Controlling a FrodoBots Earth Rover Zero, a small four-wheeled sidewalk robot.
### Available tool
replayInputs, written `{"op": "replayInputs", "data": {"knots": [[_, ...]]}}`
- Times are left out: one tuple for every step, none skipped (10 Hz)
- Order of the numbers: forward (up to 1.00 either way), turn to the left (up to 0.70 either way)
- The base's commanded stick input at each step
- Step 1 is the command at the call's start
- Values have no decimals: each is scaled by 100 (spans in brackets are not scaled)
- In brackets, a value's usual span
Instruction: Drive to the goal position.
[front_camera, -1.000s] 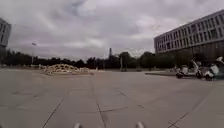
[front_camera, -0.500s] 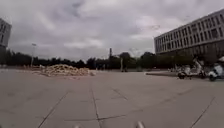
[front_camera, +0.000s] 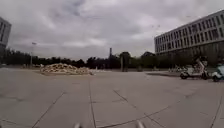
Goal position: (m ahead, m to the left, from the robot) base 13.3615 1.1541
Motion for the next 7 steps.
{"op": "replayInputs", "data": {"knots": [[45, 0], [45, 0], [45, 0], [45, 0], [45, 0], [45, 0], [45, 0]]}}
